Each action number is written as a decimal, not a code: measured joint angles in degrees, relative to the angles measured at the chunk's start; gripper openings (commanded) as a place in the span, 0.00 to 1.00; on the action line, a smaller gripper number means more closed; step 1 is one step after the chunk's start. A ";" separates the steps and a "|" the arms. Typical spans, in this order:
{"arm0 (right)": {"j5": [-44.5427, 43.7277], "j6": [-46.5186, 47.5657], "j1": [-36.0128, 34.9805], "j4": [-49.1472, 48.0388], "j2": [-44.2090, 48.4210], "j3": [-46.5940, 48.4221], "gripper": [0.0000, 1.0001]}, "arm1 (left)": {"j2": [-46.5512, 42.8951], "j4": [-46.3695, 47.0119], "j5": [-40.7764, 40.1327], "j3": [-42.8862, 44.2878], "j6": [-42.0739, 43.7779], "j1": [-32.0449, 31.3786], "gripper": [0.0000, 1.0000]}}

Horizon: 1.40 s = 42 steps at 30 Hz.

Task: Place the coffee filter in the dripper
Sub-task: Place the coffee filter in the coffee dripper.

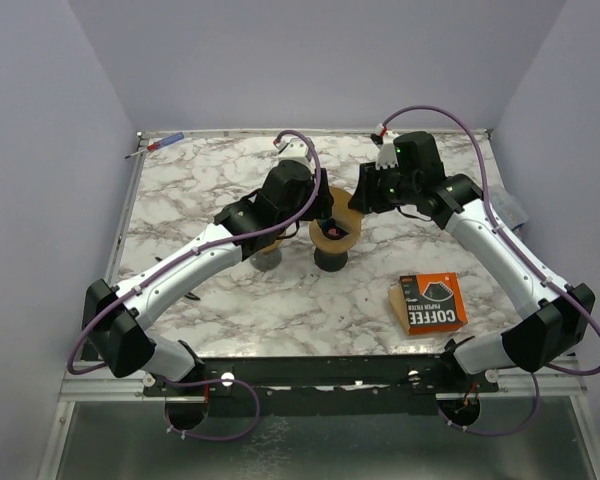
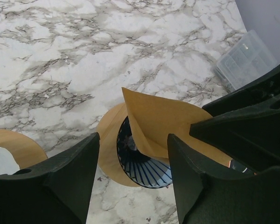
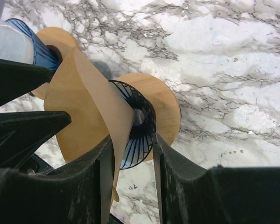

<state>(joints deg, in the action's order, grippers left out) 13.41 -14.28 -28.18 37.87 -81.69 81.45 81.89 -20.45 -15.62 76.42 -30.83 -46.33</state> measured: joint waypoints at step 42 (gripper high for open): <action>-6.84 0.22 0.00 2.36 0.83 -1.05 0.40 | 3.30 -9.75 -4.74 4.20 9.77 -0.31 0.51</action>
<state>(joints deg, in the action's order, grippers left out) 6.57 -14.06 -28.18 40.23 -80.86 80.40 85.19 -30.20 -20.36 80.62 -21.06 -46.63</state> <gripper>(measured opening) 0.398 0.517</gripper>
